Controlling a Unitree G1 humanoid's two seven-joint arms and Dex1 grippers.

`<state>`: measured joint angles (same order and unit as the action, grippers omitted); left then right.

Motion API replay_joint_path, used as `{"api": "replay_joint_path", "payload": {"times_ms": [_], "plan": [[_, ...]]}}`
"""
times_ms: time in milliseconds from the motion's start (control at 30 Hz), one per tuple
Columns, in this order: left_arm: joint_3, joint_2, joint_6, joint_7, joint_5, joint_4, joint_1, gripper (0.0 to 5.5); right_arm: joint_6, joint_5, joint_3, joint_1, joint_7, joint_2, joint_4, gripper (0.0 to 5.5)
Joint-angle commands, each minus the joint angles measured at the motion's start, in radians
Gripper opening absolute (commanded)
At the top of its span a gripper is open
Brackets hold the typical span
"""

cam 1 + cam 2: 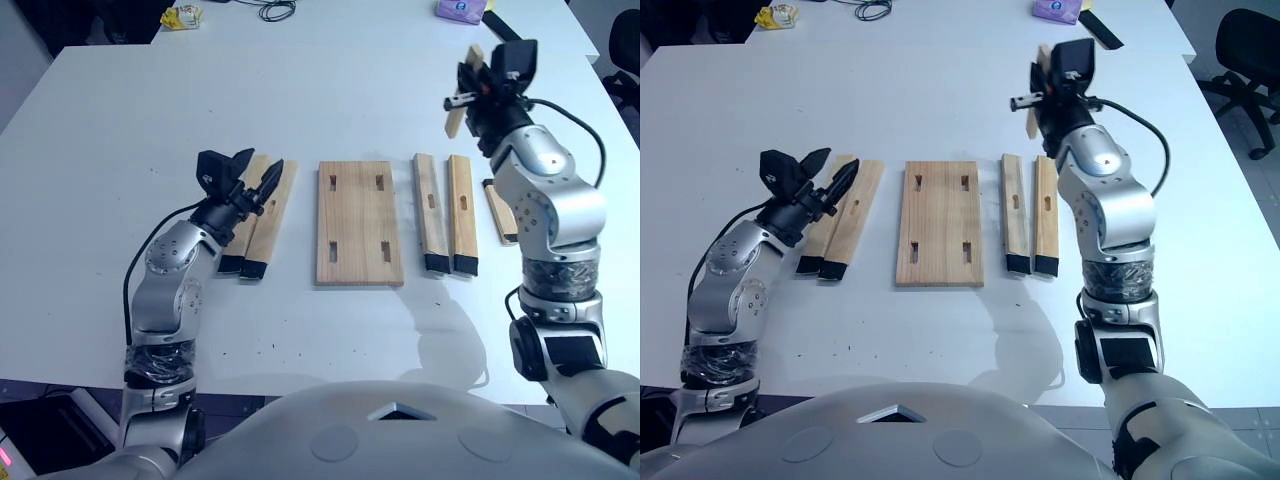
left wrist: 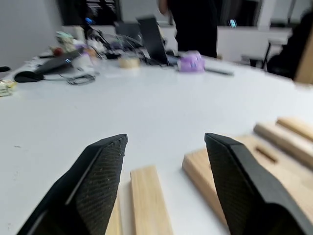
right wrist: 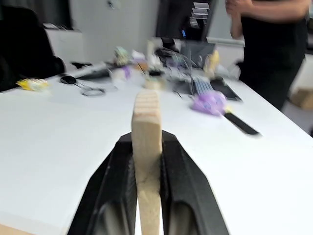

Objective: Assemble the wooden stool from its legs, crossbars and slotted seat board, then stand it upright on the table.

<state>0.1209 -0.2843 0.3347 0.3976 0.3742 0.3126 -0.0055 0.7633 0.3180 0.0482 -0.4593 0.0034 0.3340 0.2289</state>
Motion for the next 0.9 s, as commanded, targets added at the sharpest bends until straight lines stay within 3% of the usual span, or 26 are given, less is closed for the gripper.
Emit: {"api": "replay_joint_path", "payload": {"times_ms": [33, 267, 500, 900], "plan": [[0.040, 0.059, -0.007, -0.077, 0.019, 0.045, 0.045, 2.94, 0.209, 0.066, 0.109, -0.028, 0.038, 0.058, -0.001, 0.42], [0.043, 0.135, -0.059, -0.164, -0.010, 0.076, 0.088, 2.94, 0.427, 0.107, 0.153, -0.221, 0.144, 0.161, -0.132, 0.42], [0.037, 0.188, -0.097, -0.221, -0.026, 0.112, 0.161, 2.94, 0.629, 0.116, 0.164, -0.186, 0.157, 0.149, -0.074, 0.42], [0.047, 0.178, -0.108, -0.244, -0.037, 0.105, 0.161, 2.94, 0.701, 0.048, 0.137, -0.203, 0.136, 0.120, -0.108, 0.42]]}}
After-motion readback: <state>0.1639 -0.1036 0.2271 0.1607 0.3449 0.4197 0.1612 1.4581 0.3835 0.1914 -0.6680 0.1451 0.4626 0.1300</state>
